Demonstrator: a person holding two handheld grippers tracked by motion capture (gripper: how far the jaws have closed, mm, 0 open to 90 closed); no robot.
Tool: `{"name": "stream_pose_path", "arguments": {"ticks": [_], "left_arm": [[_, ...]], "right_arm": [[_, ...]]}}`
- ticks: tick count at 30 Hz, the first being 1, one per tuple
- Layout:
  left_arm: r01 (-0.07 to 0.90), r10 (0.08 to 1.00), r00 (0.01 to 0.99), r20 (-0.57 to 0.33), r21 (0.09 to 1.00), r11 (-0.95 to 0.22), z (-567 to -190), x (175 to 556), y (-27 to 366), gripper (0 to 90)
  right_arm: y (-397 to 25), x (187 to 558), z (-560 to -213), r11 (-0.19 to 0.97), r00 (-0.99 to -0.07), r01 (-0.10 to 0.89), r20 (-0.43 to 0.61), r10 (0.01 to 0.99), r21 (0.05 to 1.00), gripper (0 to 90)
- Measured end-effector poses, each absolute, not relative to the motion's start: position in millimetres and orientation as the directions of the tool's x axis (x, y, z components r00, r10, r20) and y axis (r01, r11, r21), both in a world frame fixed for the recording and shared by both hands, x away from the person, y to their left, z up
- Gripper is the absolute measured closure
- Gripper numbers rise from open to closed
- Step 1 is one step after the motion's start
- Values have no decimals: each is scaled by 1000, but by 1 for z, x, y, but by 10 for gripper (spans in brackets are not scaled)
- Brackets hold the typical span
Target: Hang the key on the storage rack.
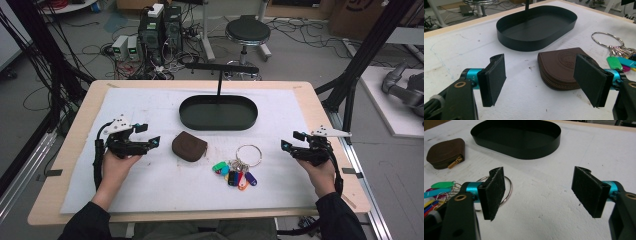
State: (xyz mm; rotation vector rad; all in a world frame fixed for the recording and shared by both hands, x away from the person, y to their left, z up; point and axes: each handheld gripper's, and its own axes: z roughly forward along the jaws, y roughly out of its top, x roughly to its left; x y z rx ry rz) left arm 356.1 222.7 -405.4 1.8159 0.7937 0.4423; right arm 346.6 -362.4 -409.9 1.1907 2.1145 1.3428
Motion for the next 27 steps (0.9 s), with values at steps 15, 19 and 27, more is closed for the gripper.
{"name": "stream_pose_path", "arguments": {"ticks": [15, 19, 27], "left_arm": [[306, 689, 723, -50, 917, -255, -407, 356, 216, 263], [307, 689, 723, -49, 916, -257, -406, 355, 217, 263], [307, 688, 724, -48, 916, -258, -407, 354, 217, 263]], "right_arm": [[-336, 352, -425, 224, -598, 535, 178, 782, 815, 568], [-324, 354, -430, 250, -603, 554, 176, 778, 794, 622], [-299, 357, -440, 328, -610, 576, 126, 782, 749, 695]]}}
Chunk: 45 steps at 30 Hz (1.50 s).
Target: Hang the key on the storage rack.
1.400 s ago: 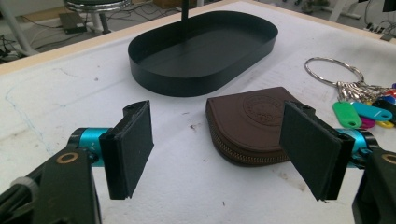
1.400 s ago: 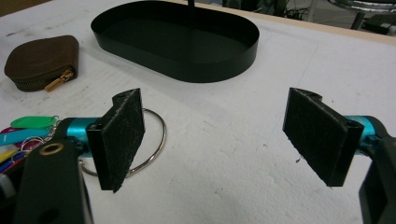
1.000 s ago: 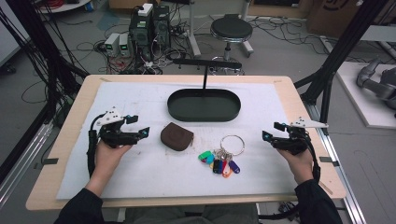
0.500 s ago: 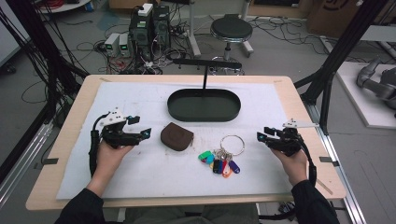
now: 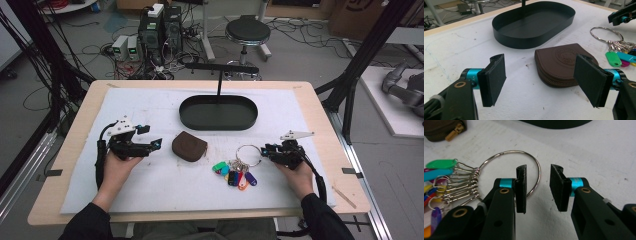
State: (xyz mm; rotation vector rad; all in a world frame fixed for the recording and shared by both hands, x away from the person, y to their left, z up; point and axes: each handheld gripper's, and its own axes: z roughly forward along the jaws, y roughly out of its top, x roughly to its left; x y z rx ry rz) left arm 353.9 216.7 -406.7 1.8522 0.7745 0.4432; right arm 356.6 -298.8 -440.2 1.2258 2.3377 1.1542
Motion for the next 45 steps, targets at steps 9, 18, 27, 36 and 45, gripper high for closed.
{"name": "stream_pose_path", "arguments": {"ticks": [9, 18, 27, 36, 45], "left_arm": [[307, 688, 724, -49, 916, -258, -407, 352, 217, 263], [306, 689, 724, -47, 916, -260, -407, 349, 217, 263], [307, 690, 722, -49, 917, -256, -408, 349, 217, 263], [293, 681, 731, -41, 920, -259, -407, 349, 214, 263], [285, 670, 741, -38, 922, -263, -406, 352, 208, 263]], "right_arm": [[-278, 359, -447, 426, -601, 568, 2, 799, 705, 745], [-275, 358, -446, 436, -593, 550, -35, 805, 712, 875], [-290, 355, -426, 254, -624, 485, 128, 771, 837, 882], [-294, 351, -418, 162, -680, 495, 264, 684, 854, 876], [-292, 347, -419, 205, -685, 541, 286, 670, 815, 870]]}}
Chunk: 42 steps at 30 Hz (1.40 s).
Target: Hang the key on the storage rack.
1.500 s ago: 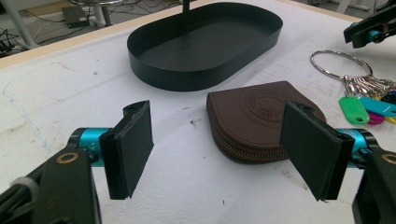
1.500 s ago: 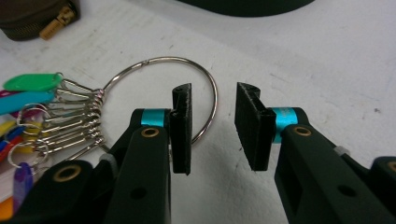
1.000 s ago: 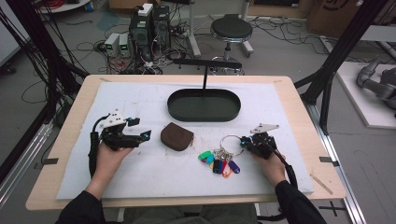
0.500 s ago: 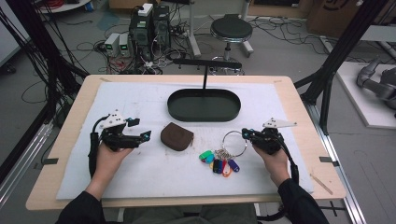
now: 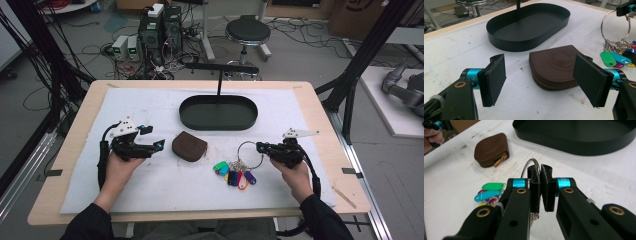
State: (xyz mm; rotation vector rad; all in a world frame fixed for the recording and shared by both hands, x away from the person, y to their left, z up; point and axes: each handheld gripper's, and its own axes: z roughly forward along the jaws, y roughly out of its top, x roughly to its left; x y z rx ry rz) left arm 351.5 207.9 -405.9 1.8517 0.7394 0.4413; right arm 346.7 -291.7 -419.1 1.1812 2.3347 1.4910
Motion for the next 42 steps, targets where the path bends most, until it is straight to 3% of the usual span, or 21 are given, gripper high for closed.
{"name": "stream_pose_path", "arguments": {"ticks": [7, 42], "left_arm": [[284, 667, 744, -36, 921, -268, -406, 351, 206, 263], [272, 659, 752, -32, 925, -266, -404, 341, 216, 263]], "right_arm": [[-294, 347, -419, 230, -683, 568, 296, 668, 790, 868], [-288, 346, -360, 307, -793, 376, 133, 594, 874, 886]]}}
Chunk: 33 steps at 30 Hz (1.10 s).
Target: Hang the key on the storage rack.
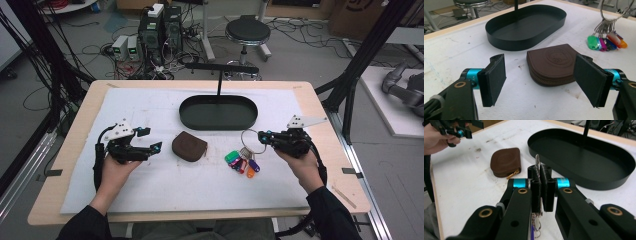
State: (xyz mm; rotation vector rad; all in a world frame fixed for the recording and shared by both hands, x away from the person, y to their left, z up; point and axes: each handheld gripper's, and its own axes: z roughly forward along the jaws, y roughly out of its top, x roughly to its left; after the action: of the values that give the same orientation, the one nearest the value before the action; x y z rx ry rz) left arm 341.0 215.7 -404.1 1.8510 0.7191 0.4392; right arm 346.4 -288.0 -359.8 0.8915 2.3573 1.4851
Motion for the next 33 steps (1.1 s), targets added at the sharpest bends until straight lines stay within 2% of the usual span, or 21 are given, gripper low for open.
{"name": "stream_pose_path", "arguments": {"ticks": [20, 33], "left_arm": [[241, 626, 780, -3, 925, -295, -398, 329, 200, 263], [230, 660, 751, 6, 935, -270, -396, 328, 217, 263]], "right_arm": [[-284, 363, -310, 324, -818, 276, 44, 574, 905, 886], [-276, 388, -282, 329, -820, 210, -18, 573, 921, 886]]}}
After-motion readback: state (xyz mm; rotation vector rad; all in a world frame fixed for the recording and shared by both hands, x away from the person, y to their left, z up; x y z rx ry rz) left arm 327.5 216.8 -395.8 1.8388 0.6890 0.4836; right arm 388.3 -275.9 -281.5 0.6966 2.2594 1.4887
